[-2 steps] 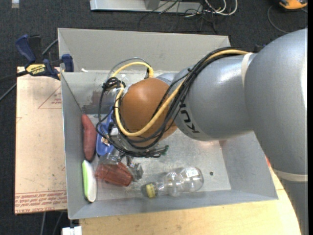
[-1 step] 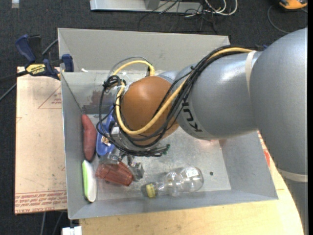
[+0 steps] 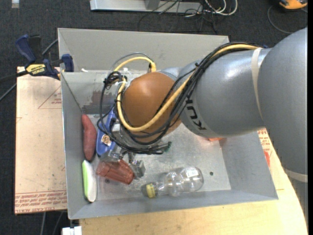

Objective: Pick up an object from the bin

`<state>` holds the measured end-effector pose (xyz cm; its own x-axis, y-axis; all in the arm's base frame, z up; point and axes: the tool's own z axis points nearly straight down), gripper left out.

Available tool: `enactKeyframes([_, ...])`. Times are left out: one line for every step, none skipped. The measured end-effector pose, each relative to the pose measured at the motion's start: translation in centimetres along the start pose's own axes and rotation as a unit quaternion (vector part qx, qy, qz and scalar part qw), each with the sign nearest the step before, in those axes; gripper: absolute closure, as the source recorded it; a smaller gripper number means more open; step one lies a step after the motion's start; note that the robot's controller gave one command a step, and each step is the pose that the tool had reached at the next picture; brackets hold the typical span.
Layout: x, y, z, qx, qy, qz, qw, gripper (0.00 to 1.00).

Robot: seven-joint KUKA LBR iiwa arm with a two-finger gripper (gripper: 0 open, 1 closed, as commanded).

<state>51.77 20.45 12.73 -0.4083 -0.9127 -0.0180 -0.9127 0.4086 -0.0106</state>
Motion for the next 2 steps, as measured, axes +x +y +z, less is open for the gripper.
enactKeyframes([-0.06,-0.06,-1.13,0.001,-0.0008,0.0,1.0,1.0])
enactKeyframes([-0.12,-0.09,-1.92,0.002,-0.0018,0.001,1.0,1.0])
